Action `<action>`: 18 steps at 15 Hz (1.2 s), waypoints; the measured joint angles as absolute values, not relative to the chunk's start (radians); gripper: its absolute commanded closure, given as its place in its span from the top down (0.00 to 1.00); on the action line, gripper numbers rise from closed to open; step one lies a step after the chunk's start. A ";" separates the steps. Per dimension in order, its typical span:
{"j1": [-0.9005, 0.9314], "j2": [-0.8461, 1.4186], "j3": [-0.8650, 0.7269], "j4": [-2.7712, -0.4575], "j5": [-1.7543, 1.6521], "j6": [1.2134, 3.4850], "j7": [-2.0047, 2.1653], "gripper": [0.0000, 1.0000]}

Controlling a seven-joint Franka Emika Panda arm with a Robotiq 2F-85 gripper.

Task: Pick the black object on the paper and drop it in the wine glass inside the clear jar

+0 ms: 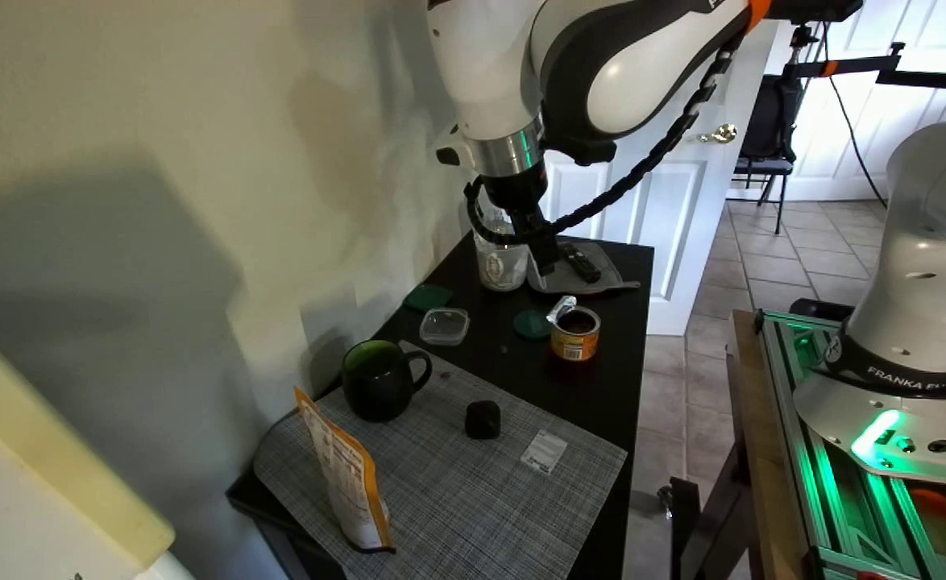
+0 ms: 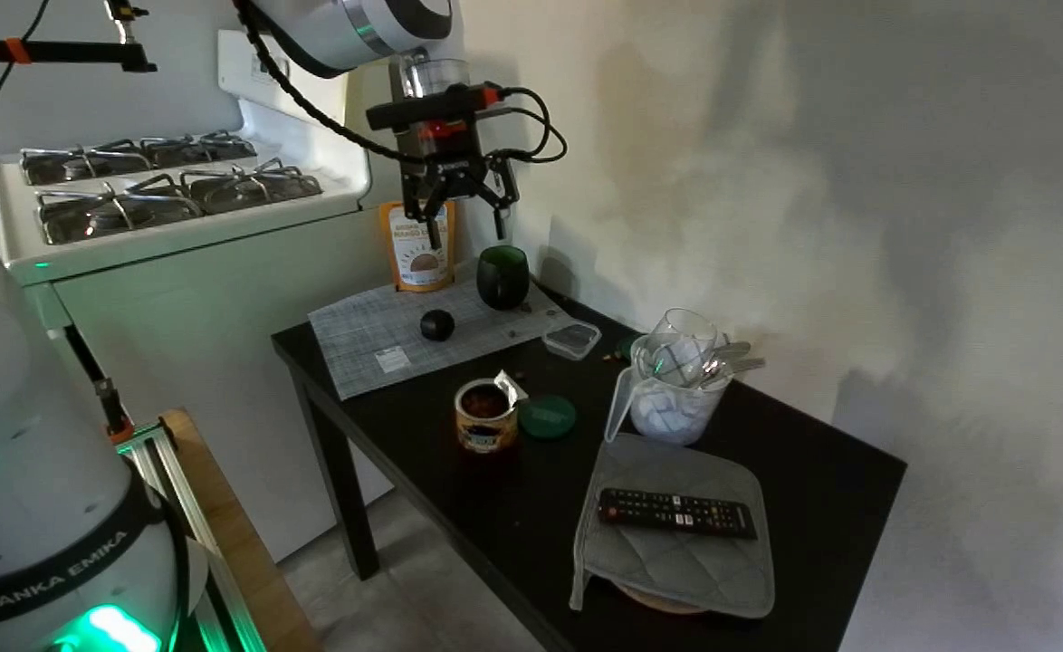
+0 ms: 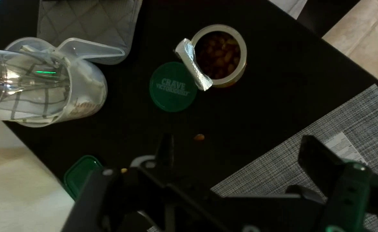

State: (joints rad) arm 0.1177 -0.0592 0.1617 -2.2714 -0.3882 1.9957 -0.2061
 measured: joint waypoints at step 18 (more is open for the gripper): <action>0.177 0.183 0.196 -2.387 -0.167 2.281 -0.062 1.00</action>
